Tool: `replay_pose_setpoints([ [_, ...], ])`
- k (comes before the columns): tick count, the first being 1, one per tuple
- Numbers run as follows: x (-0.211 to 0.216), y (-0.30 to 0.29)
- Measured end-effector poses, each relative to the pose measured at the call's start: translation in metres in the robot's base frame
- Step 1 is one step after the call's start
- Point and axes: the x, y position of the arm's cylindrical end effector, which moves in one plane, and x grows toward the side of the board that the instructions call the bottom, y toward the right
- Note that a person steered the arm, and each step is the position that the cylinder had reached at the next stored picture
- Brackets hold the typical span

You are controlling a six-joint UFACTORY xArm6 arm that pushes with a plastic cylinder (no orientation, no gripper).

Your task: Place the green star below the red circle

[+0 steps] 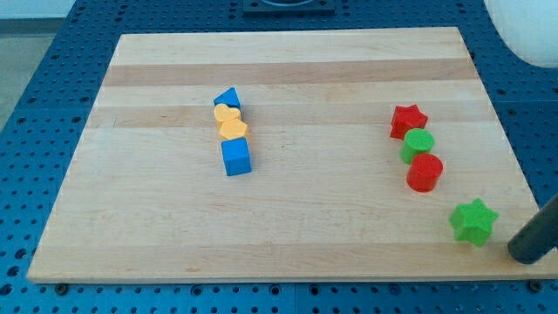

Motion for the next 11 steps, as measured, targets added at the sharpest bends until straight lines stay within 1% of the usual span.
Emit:
replay_pose_setpoints([
  [5, -0.019, -0.038],
  [7, -0.021, -0.046],
  [10, -0.043, -0.061],
  [11, -0.043, -0.062],
])
